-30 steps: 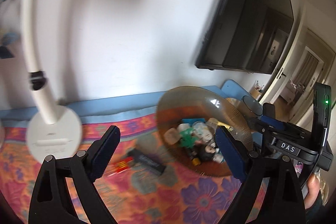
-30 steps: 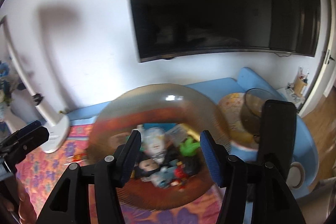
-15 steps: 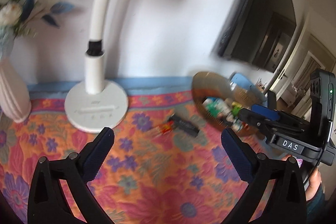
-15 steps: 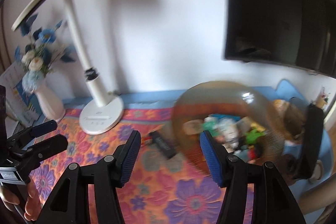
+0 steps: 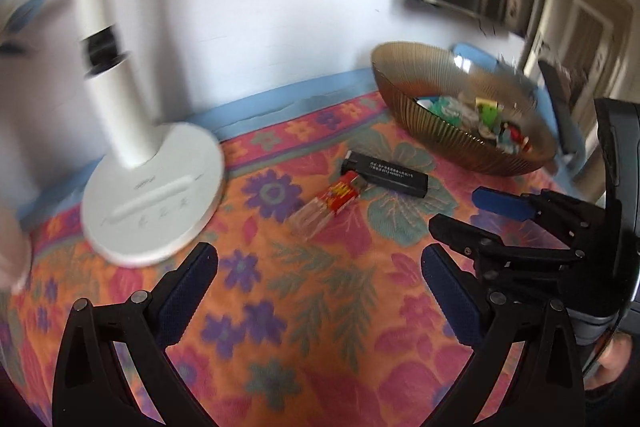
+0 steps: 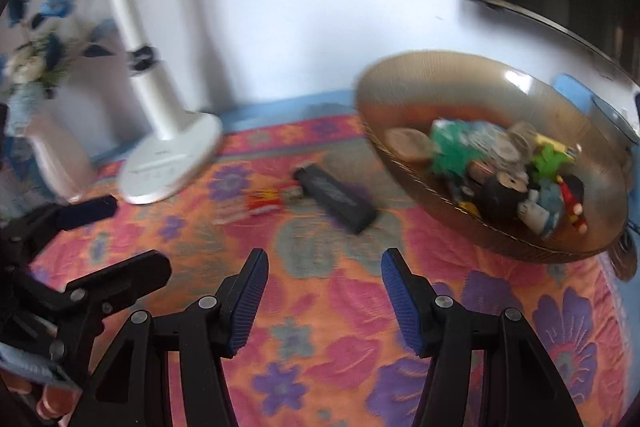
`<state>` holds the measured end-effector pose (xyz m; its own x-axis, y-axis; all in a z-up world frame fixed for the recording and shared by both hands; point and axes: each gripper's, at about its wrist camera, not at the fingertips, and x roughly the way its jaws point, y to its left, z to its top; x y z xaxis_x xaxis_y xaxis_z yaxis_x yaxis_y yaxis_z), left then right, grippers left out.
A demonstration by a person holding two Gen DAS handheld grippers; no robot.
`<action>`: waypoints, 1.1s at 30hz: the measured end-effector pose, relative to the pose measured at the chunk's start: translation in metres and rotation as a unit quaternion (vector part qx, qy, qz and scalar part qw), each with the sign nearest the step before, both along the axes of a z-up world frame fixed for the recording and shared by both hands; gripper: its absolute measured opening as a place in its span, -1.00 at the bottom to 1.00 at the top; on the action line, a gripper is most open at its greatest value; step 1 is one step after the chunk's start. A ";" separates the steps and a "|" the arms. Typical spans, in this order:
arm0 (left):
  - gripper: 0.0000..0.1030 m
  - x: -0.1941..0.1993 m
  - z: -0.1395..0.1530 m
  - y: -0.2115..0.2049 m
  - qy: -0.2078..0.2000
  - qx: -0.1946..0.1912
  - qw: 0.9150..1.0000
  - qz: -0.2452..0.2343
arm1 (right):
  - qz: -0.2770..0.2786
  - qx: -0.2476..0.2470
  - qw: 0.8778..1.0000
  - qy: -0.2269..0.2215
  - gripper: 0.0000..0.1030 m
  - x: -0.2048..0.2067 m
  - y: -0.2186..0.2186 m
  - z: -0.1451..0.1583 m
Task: Organize rigid objects
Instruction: 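Withdraw both tools from the bowl toward the red and black lighters, then grasp the red lighter with the left gripper while the right grasps the black lighter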
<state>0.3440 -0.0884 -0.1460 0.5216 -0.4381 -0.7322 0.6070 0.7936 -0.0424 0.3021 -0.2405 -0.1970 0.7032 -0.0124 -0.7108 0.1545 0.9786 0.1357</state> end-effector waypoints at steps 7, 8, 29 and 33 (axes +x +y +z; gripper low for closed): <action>0.90 0.036 -0.027 -0.018 0.018 0.017 0.999 -0.026 | -0.030 0.061 0.997 0.025 0.11 0.023 -0.026 -0.017; 0.89 0.041 -0.029 -0.018 0.028 0.012 0.999 -0.032 | -0.035 0.063 0.997 0.026 0.11 0.025 -0.026 -0.018; -0.53 0.050 -0.032 0.008 0.048 0.017 0.998 0.045 | 0.024 0.123 0.992 0.001 0.11 0.052 -0.007 -0.017; -0.38 0.051 -0.033 0.007 0.047 0.008 0.999 0.024 | -0.006 0.127 0.992 0.008 0.11 0.054 -0.019 -0.019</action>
